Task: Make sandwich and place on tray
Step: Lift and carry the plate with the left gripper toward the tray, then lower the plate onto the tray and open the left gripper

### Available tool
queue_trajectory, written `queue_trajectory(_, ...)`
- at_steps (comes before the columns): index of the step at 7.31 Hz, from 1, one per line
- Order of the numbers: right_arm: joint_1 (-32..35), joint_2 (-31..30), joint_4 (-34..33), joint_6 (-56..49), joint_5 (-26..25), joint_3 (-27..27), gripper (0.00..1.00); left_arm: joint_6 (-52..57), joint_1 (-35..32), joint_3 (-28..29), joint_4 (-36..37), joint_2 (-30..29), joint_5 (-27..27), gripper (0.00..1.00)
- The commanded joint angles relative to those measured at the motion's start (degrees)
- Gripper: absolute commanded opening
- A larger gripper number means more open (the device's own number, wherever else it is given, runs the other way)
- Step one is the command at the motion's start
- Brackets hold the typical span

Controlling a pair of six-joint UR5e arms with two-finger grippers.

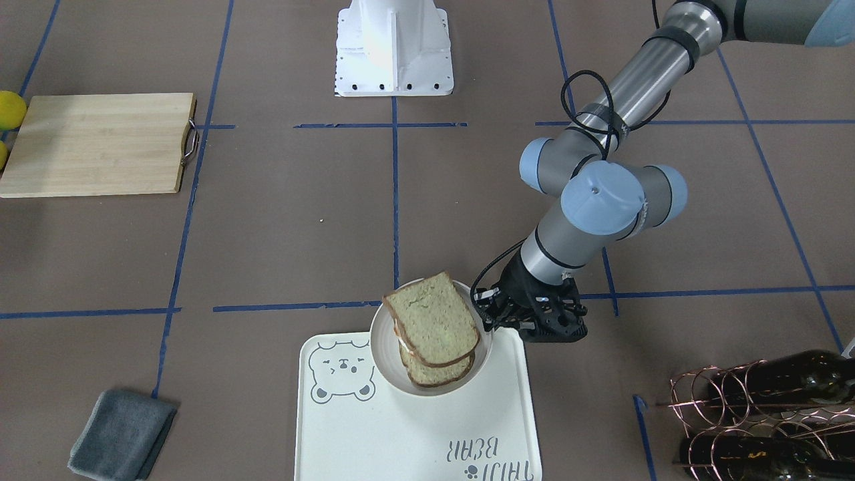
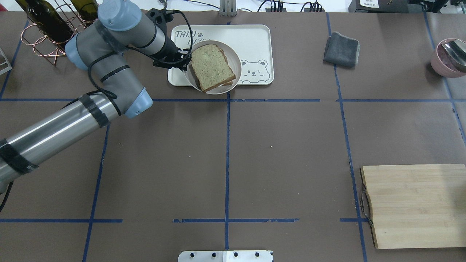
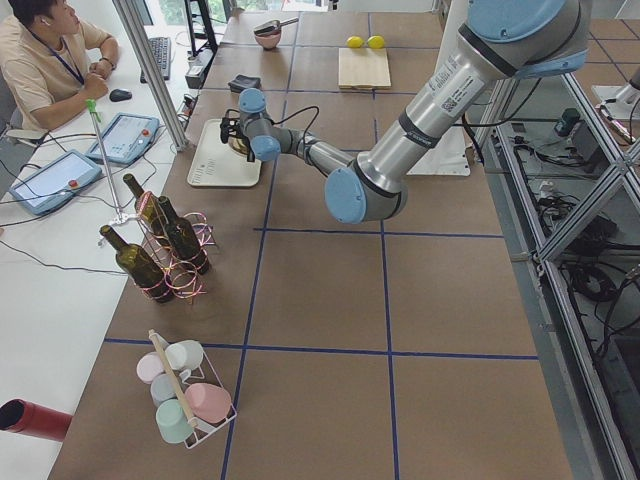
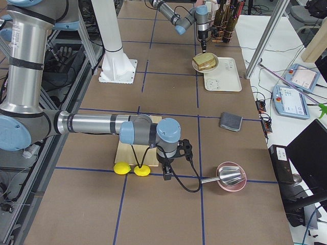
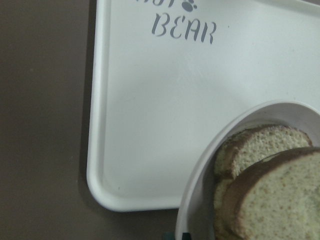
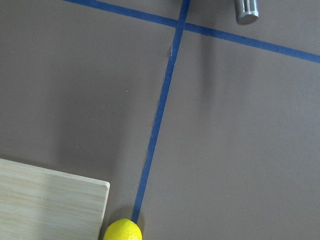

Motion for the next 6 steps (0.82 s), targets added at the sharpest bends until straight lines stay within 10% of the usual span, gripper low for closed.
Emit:
queue_trajectory(1,0.0,-0.2,0.2,-0.1,0.0,0.0,1.00,0.1,-0.9,15.1,-4.7,-9.3,-0.2,0.00)
queue_trajectory(4,0.0,-0.3,0.2,0.0,0.1,0.1,1.00,0.3,-1.0,22.2,-8.3,-12.6,0.7,0.00)
queue_trajectory(5,-0.1,-0.3,0.2,0.1,0.1,0.0,1.00,0.5,-0.7,22.5,-8.4,-12.8,3.2,0.15)
queue_trajectory(6,0.0,-0.4,0.2,0.1,0.1,0.1,1.00,0.7,-0.6,22.5,-8.4,-12.9,3.5,0.53)
